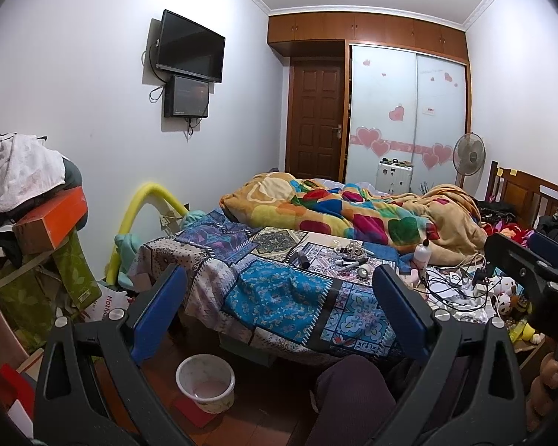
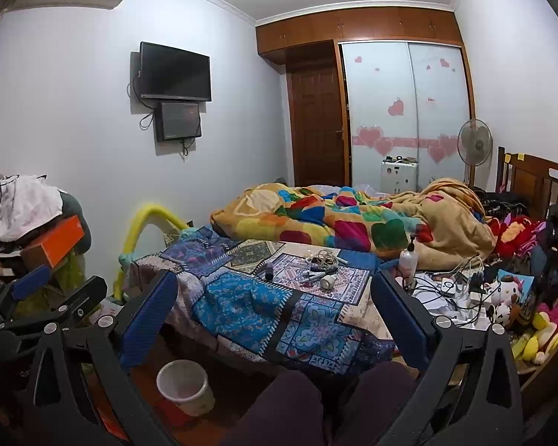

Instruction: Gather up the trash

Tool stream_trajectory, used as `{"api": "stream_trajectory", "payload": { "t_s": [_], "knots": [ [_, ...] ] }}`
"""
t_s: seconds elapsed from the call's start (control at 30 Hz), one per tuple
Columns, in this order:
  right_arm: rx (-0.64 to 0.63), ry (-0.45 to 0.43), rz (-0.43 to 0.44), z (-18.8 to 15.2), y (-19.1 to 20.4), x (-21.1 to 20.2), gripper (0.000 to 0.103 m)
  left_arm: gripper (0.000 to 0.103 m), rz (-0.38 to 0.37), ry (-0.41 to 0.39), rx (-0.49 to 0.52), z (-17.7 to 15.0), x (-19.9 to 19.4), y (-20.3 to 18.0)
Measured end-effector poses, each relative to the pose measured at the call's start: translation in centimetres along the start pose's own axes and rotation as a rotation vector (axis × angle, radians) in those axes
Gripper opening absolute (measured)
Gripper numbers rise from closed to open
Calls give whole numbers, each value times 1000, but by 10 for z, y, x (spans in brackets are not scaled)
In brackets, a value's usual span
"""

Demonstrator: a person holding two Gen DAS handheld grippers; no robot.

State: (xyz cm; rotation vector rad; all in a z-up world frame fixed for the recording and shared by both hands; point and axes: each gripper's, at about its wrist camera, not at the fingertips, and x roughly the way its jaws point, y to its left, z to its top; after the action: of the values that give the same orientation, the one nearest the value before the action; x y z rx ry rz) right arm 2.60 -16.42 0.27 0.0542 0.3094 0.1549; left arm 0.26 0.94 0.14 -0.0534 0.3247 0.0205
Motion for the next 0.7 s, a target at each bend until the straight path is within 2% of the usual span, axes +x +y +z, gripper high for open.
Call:
{"api": "stream_trajectory", "payload": {
  "t_s": [0.7],
  "knots": [
    [-2, 1, 4, -1, 3, 0, 103, 101, 4, -2, -5, -2, 3, 3]
  ]
}}
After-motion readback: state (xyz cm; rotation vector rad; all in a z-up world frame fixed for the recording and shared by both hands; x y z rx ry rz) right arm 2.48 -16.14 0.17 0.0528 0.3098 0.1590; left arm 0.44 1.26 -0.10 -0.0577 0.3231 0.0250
